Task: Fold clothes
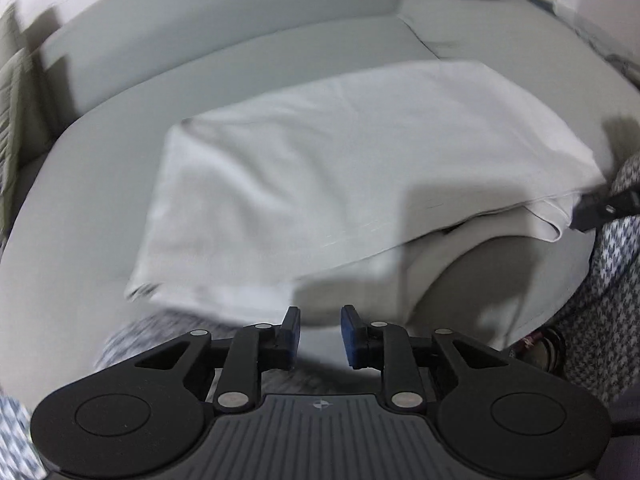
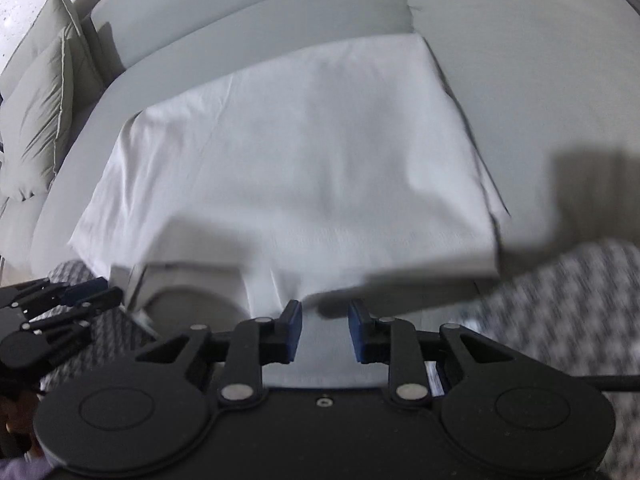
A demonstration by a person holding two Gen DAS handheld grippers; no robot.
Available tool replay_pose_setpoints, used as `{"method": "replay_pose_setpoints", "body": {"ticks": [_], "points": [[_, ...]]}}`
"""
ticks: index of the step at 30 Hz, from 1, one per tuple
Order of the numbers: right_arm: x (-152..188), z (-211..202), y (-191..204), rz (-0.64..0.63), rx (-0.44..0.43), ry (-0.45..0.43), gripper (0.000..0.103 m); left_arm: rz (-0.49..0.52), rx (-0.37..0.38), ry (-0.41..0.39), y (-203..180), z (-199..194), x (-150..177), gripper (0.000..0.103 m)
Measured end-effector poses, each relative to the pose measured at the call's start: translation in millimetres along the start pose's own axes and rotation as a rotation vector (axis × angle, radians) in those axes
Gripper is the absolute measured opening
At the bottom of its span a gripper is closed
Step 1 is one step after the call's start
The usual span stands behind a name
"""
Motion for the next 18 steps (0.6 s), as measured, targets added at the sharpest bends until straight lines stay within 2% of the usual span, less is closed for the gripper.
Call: {"method": "replay_pose_setpoints", "body": {"ticks": [3,6,8,10,11,15,18], "points": [[-15,-16,13,-0.001,-0.049,-0.089,0.032,-0.144,-0.046,-0.045,41,-8,-10,0.027],[-39,-23,30,0.014,-0.11,-0.156,0.037,-0.251,-0.046,-0.107,70,-19,-33,0.034],[-52,-28,46,0.003,-0.141,-0.18,0.046,-0.269,-0.053,-0.149,81,-25,-46,0.035],[-64,-35,62,-0.033,-0.161,-0.2,0.053,-0.265,-0.065,-0.197,87,-32,-58,0.042],[-70,-38,71,-0.055,-0.167,-0.209,0.056,-0.264,-0.07,-0.217,91,-36,-64,0.042],[-97,-51,99,-0.13,-0.181,-0.253,0.06,-0.292,-0.058,-0.278,106,-45,-88,0.044],[-119,-62,115,-0.174,-0.194,-0.297,0.067,-0.331,-0.023,-0.312,116,-46,-108,0.047]]}}
Point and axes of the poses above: each gripper's, at about its wrist camera, not at the fingertips, and z roughly the way its jaws point, y to its left, x to its underside, the point moved 10 cm from there along z, roughly the way its jaws point, and after that the axes turned 13 degrees about -x, right-handed, at the moved point
